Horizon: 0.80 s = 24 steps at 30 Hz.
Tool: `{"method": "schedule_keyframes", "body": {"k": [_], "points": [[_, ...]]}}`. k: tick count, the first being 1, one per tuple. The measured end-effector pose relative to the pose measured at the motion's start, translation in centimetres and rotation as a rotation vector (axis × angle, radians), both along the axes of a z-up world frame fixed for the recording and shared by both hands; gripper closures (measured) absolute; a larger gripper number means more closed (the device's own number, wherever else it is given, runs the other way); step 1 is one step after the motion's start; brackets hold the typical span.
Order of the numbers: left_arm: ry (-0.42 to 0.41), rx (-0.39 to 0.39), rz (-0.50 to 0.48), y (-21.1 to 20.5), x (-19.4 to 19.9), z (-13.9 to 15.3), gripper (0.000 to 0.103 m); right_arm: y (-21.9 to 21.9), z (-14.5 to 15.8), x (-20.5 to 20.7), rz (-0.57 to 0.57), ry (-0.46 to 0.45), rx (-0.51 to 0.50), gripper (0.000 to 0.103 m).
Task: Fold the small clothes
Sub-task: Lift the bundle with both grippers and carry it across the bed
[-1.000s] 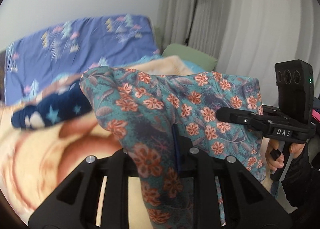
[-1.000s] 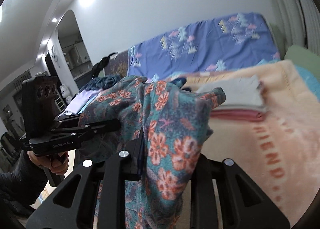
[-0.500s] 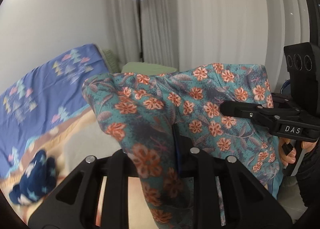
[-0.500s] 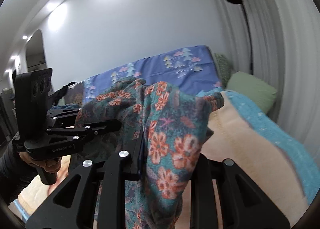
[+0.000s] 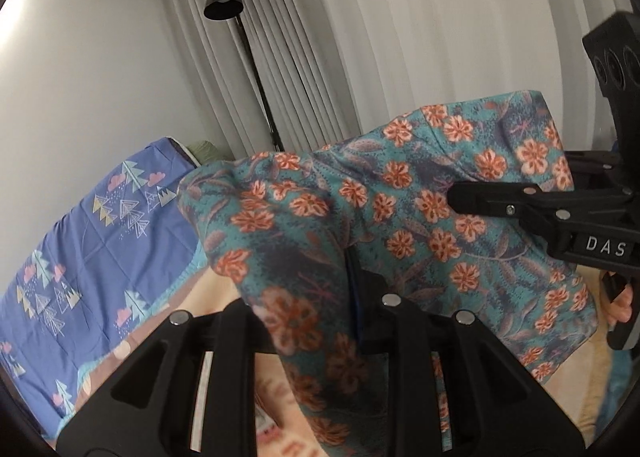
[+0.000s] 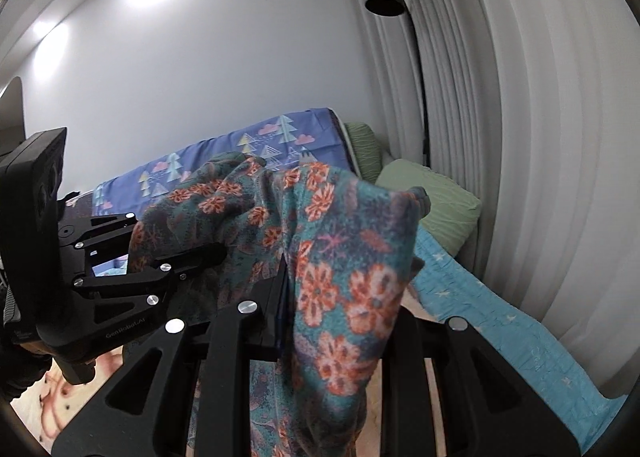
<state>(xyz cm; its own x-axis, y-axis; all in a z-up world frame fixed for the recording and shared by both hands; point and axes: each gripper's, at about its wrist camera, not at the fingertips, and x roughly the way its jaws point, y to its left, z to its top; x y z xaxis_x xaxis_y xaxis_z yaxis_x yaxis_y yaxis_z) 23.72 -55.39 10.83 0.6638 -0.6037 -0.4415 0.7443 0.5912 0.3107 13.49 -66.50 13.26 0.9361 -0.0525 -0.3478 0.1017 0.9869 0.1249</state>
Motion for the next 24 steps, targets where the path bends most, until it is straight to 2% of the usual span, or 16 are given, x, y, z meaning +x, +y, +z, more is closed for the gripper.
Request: {"method": "schedule_keyframes", "body": {"k": [7, 10, 11, 12, 13, 14, 16, 18, 19, 20, 21, 22, 24], "points": [[0.007, 0.030, 0.018, -2.3, 4.3, -2.4, 0.080, -1.5, -1.9, 4.4, -0.043, 0.040, -0.018, 0.081], [0.006, 0.035, 0.043, -3.0, 5.9, -3.6, 0.073, -1.9, -3.1, 7.0, -0.052, 0.058, -0.005, 0.080], [0.001, 0.035, 0.059, -3.1, 6.6, -4.2, 0.063, -2.2, -3.7, 7.7, -0.056, 0.062, -0.003, 0.080], [-0.004, 0.050, 0.089, -3.2, 7.4, -5.0, 0.053, -2.3, -4.5, 8.3, -0.073, 0.072, -0.018, 0.072], [-0.002, 0.076, 0.131, -3.4, 8.2, -6.0, 0.031, -2.7, -5.7, 9.6, -0.122, 0.104, -0.053, 0.048], [0.021, 0.108, 0.162, -3.3, 8.8, -7.7, 0.029, -3.1, -7.1, 10.4, -0.201, 0.155, -0.082, 0.039], [0.091, 0.184, 0.163, -3.1, 9.7, -10.9, 0.029, -4.6, -11.1, 12.0, -0.347, 0.308, -0.069, 0.037], [0.183, 0.291, 0.124, -2.9, 9.8, -15.3, 0.029, -5.6, -14.7, 12.4, -0.350, 0.426, 0.000, 0.037], [0.204, 0.375, 0.103, -2.9, 9.4, -18.1, 0.029, -6.2, -17.5, 12.5, -0.359, 0.517, 0.036, 0.035], [0.199, 0.410, 0.087, -2.8, 8.9, -19.7, 0.029, -6.6, -19.4, 12.4, -0.365, 0.559, 0.061, 0.031], [0.163, 0.394, 0.092, -2.6, 8.3, -20.7, 0.030, -6.9, -20.8, 11.6, -0.368, 0.521, 0.105, 0.028], [0.165, 0.348, 0.115, -2.3, 8.1, -20.9, 0.031, -7.1, -21.2, 10.9, -0.370, 0.480, 0.126, 0.028], [0.247, 0.297, 0.147, -1.7, 8.6, -20.7, 0.034, -7.2, -21.2, 10.5, -0.379, 0.465, 0.135, 0.028]]}}
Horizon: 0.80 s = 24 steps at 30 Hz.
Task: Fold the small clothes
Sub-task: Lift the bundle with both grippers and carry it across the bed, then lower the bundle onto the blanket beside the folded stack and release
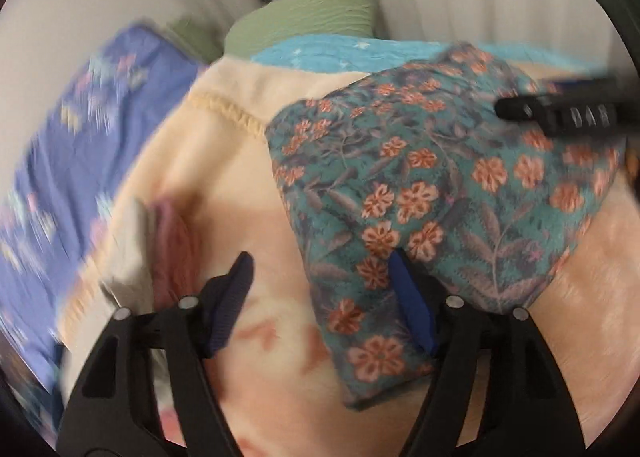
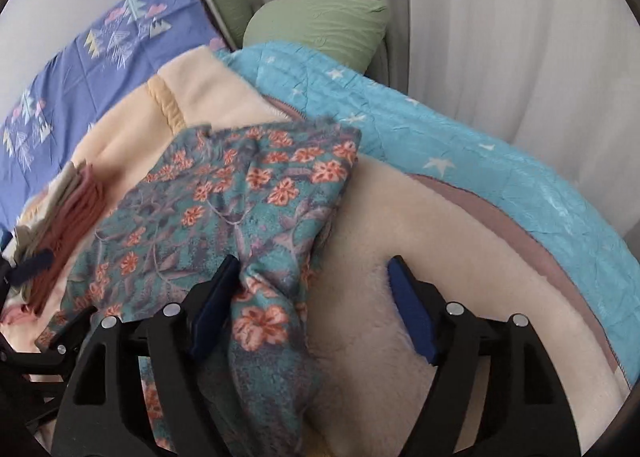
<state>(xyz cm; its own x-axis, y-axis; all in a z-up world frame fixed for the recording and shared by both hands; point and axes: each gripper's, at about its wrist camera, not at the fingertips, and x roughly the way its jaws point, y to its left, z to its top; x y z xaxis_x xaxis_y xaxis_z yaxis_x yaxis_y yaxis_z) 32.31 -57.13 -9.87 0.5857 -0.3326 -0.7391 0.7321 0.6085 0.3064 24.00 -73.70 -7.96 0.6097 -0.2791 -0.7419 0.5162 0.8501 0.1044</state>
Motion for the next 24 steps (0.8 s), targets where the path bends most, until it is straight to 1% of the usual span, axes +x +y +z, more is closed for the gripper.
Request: {"method": "schedule_keyframes", "body": {"k": [2, 4, 7, 9, 11, 13, 14, 16, 20, 21, 24], "points": [[0.028, -0.020, 0.014, 0.5, 0.5, 0.4, 0.034, 0.7, 0.3, 0.2, -0.004, 0.010, -0.037, 0.027], [0.013, -0.013, -0.002, 1.1, 0.1, 0.5, 0.033, 1.7, 0.5, 0.4, -0.018, 0.030, -0.099, 0.025], [-0.017, -0.024, -0.013, 2.5, -1.4, 0.8, 0.028, 2.2, 0.8, -0.4, -0.044, 0.024, -0.161, 0.023], [-0.009, -0.061, -0.013, 3.0, -2.2, 1.6, 0.022, 3.2, 1.8, -1.0, -0.076, 0.013, -0.233, 0.022], [-0.022, -0.113, -0.017, 4.6, -3.8, 2.7, 0.015, 5.0, 3.0, -2.2, -0.101, -0.024, -0.328, 0.022], [-0.051, -0.154, -0.015, 6.0, -5.4, 3.5, 0.011, 7.2, 4.3, -3.8, -0.077, -0.078, -0.395, 0.016], [-0.057, -0.179, -0.008, 6.9, -6.1, 4.1, 0.010, 8.5, 5.0, -4.9, -0.057, -0.094, -0.419, 0.015], [-0.061, -0.222, 0.004, 8.5, -7.2, 5.2, 0.009, 11.1, 6.3, -7.1, -0.015, -0.109, -0.439, 0.013], [-0.083, -0.327, 0.001, 12.4, -10.1, 7.6, 0.003, 15.3, 8.0, -11.0, 0.040, -0.120, -0.474, 0.009], [-0.090, -0.360, -0.002, 13.6, -11.1, 8.3, 0.003, 16.1, 8.3, -12.0, 0.047, -0.125, -0.468, 0.009], [-0.090, -0.437, 0.005, 16.6, -13.6, 9.6, 0.002, 17.8, 9.1, -14.6, 0.059, -0.129, -0.406, 0.009]]}}
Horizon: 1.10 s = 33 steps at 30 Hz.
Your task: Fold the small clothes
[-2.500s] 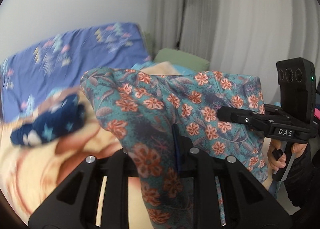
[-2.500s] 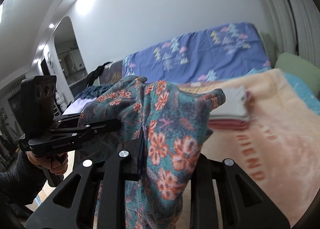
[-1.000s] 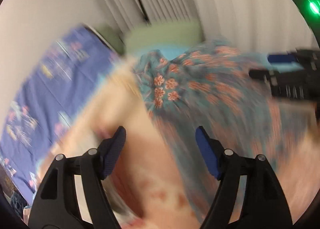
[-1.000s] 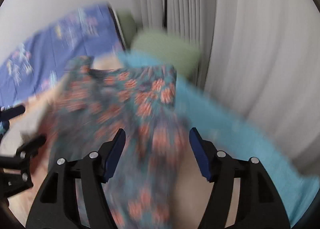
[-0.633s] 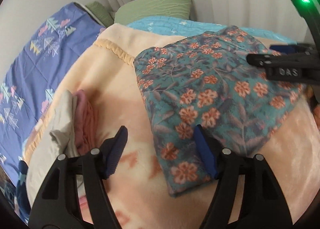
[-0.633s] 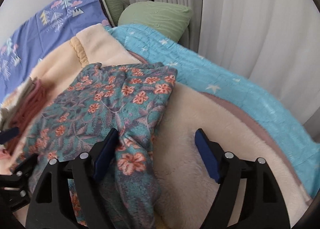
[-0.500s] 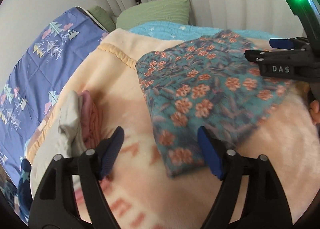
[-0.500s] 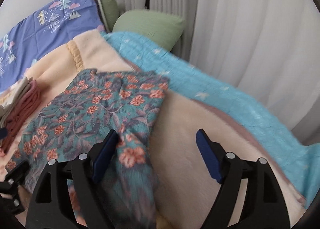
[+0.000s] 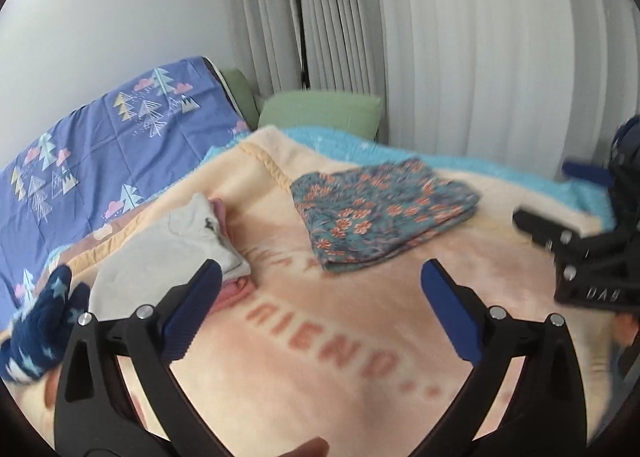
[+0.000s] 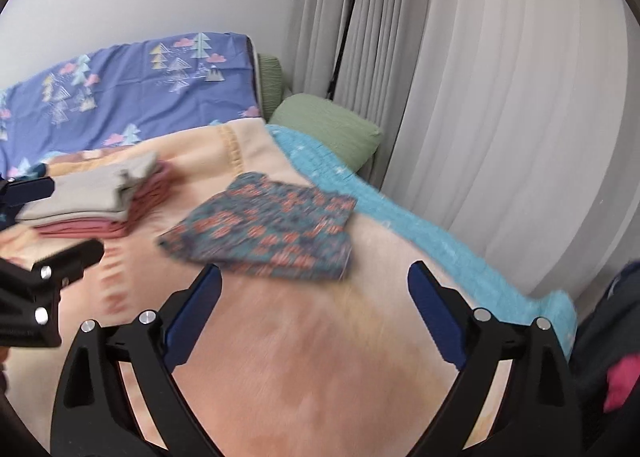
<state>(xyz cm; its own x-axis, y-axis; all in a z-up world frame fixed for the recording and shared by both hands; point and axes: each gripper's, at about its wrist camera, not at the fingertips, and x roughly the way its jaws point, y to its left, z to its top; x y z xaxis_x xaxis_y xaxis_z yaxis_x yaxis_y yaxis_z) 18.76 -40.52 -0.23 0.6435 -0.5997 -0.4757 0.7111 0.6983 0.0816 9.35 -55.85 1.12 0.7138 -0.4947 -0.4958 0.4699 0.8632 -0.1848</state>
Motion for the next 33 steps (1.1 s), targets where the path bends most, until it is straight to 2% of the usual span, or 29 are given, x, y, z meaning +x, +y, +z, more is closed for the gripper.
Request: {"method": "schedule_keyframes", "body": {"k": [6, 9, 12, 24, 33], "points": [[-0.006, -0.102, 0.034, 4.9, -5.4, 1.6, 0.002, 2.4, 1.0, -5.5, -0.102, -0.007, 0.091, 0.009], [-0.009, -0.134, 0.095, 7.1, -7.9, 2.2, 0.002, 4.6, 1.0, -8.0, -0.092, -0.011, 0.112, 0.009], [-0.011, -0.166, 0.099, 9.1, -10.4, 2.5, 0.002, 6.6, 0.8, -9.7, -0.078, -0.015, 0.117, 0.009], [-0.041, -0.131, 0.142, 13.8, -17.0, 2.8, 0.002, 12.1, 3.2, -14.7, -0.048, -0.103, 0.095, 0.009], [-0.001, -0.125, 0.145, 15.5, -18.2, 2.3, 0.002, 14.0, 3.3, -15.6, -0.045, -0.101, 0.068, 0.009]]}}
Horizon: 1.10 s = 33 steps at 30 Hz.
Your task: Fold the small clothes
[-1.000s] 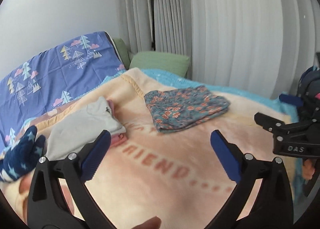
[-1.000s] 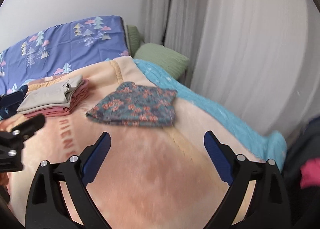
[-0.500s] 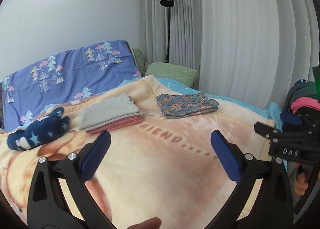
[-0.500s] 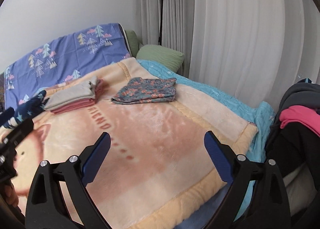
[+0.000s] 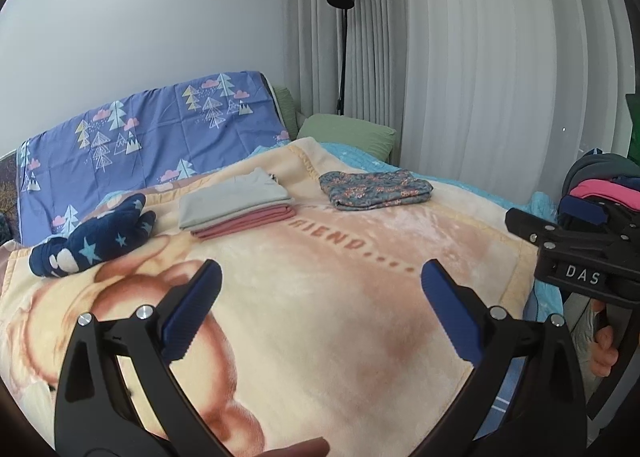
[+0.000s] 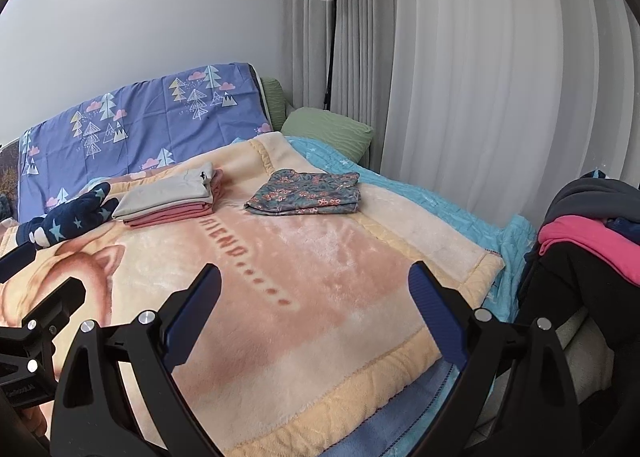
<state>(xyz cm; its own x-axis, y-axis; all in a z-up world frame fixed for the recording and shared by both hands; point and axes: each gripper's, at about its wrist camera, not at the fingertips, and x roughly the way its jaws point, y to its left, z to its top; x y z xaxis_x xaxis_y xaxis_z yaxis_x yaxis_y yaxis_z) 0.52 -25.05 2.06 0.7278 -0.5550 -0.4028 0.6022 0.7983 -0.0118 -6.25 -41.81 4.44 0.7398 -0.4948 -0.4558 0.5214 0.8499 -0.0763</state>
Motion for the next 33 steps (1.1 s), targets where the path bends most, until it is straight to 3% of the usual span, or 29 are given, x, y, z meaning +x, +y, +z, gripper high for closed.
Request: {"method": "schedule_keyframes", "body": {"k": [14, 33], "points": [[0.086, 0.047, -0.011, -0.7, 0.7, -1.6, 0.002, -0.7, -1.7, 0.5, -0.033, 0.049, 0.019, 0.009], [0.108, 0.054, -0.001, -1.4, 1.5, -1.8, 0.002, -1.8, -2.1, 1.5, -0.045, 0.054, 0.026, 0.009]]}}
